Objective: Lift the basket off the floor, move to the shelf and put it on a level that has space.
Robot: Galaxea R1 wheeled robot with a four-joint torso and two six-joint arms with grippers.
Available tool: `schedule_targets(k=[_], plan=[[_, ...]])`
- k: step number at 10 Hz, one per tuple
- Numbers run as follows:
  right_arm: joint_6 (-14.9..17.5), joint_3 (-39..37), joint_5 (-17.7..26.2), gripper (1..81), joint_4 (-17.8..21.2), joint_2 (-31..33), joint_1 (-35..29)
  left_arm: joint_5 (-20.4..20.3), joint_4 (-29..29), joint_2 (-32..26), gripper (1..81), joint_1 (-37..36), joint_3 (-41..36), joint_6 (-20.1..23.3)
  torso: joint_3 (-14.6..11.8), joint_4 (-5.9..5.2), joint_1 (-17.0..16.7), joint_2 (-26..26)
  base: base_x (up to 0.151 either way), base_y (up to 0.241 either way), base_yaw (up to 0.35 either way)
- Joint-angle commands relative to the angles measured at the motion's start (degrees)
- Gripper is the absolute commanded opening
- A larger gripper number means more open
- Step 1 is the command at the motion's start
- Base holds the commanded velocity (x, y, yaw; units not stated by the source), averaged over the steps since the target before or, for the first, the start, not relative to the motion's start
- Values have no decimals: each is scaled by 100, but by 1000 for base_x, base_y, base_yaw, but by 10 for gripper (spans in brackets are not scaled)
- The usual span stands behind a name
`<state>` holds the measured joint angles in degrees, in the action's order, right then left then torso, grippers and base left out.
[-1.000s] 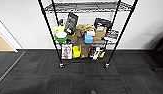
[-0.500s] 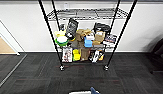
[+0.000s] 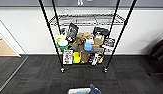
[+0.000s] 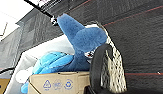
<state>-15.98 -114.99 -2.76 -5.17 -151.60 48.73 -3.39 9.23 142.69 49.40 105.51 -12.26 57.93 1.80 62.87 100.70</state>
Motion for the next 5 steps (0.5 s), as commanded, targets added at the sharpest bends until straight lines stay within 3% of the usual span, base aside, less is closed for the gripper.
schedule_targets(k=[1, 5], plan=[[-72, 777, -67, 10, 139, 355, -745, 128, 62, -521, 10, -821, -969, -135, -233, 0, -368, -568, 0, 0, 0], [-230, 1366, -129, 10, 131, 856, -877, 128, 62, -855, 10, -997, -1497, -189, -485, 0, -875, -1353, 0, 0, 0]])
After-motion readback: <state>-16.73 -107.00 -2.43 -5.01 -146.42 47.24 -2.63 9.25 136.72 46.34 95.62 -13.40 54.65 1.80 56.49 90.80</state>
